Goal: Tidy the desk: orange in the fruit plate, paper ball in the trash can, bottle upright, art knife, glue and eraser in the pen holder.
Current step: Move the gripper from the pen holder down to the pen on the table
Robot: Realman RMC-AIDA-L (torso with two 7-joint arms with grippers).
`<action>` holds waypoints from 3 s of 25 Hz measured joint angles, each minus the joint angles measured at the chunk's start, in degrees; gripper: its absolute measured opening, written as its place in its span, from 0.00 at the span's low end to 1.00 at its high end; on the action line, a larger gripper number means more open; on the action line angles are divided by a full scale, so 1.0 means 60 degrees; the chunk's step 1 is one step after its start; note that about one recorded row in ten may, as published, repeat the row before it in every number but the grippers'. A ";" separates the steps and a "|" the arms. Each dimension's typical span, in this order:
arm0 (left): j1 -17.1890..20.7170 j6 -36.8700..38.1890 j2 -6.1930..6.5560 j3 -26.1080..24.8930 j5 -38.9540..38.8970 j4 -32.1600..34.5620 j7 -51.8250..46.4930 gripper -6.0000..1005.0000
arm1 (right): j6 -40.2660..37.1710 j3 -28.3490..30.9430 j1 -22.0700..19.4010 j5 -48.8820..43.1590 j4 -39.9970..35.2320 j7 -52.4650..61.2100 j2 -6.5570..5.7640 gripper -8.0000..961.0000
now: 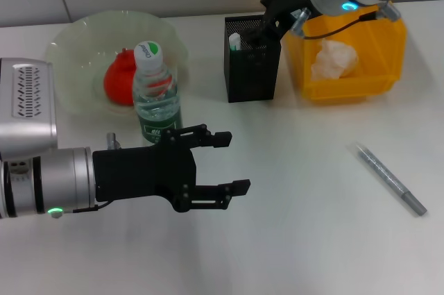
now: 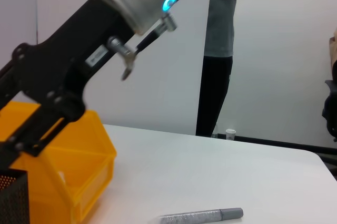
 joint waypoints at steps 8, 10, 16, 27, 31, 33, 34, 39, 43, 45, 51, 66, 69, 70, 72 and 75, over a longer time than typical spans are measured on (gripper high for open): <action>-0.0002 -0.0012 -0.0011 -0.0010 -0.0001 -0.0012 0.0021 0.81 | -0.2651 0.0027 -0.0240 -0.0489 -0.1867 0.0801 0.0019 0.66; 0.0013 -0.0014 -0.0011 -0.0012 -0.0007 -0.0015 0.0067 0.81 | -0.3178 0.0060 -0.0359 -0.0589 -0.2120 0.0827 0.0024 0.66; 0.0113 0.0074 -0.0006 0.0009 -0.0197 -0.0015 0.0329 0.81 | -0.4661 0.0474 -0.0734 -0.0627 -0.2766 0.0825 0.0029 0.66; 0.0189 0.0946 0.0018 -0.0015 -0.0333 -0.0015 0.0634 0.81 | -0.5741 0.0654 -0.1078 -0.0756 -0.2629 0.0600 0.0009 0.65; 0.0225 0.1393 0.0021 -0.0013 -0.0343 -0.0022 0.0821 0.81 | -0.5964 0.0695 -0.1209 -0.0760 -0.2439 0.0546 0.0016 0.65; 0.0271 0.1479 0.0020 -0.0012 -0.0353 -0.0028 0.0842 0.81 | -0.6044 0.0744 -0.1287 -0.0779 -0.2159 0.0457 0.0012 0.65; 0.0271 0.1479 0.0020 -0.0012 -0.0353 -0.0028 0.0842 0.81 | -0.6044 0.0744 -0.1287 -0.0779 -0.2159 0.0457 0.0012 0.65; 0.0302 0.1499 0.0019 -0.0001 -0.0354 -0.0030 0.0850 0.81 | -0.6098 0.1048 -0.1356 -0.0783 -0.1808 0.0334 -0.0015 0.65; 0.0273 0.1503 0.0020 0.0056 -0.0354 -0.0029 0.0850 0.81 | -0.6288 0.1778 -0.1331 -0.0757 -0.1680 0.0147 -0.0029 0.65; 0.0257 0.1505 0.0019 0.0063 -0.0354 -0.0030 0.0850 0.81 | -0.6317 0.1905 -0.1331 -0.0738 -0.1677 0.0111 -0.0029 0.65; 0.0246 0.1511 0.0019 0.0064 -0.0353 -0.0029 0.0850 0.81 | -0.6307 0.2397 -0.1364 -0.0742 -0.1308 0.0046 -0.0039 0.65; 0.0193 0.1526 0.0009 0.0032 -0.0352 -0.0228 0.0929 0.81 | -0.5402 0.3199 -0.1361 -0.0890 0.0007 -0.0312 -0.0086 0.65; 0.0191 0.1525 0.0006 0.0031 -0.0351 -0.0233 0.0932 0.81 | -0.5218 0.3209 -0.1315 -0.0892 0.0312 -0.0312 -0.0089 0.65; 0.0190 0.1524 0.0005 0.0026 -0.0352 -0.0234 0.0933 0.81 | -0.5086 0.3201 -0.1288 -0.0892 0.0494 -0.0312 -0.0089 0.65; 0.0190 0.1522 0.0005 0.0022 -0.0351 -0.0236 0.0934 0.81 | -0.5021 0.3191 -0.1280 -0.0892 0.0566 -0.0312 -0.0090 0.65; 0.0190 0.1511 0.0005 0.0015 -0.0351 -0.0250 0.0937 0.81 | -0.4802 0.3135 -0.1242 -0.0934 0.0811 -0.0312 -0.0100 0.62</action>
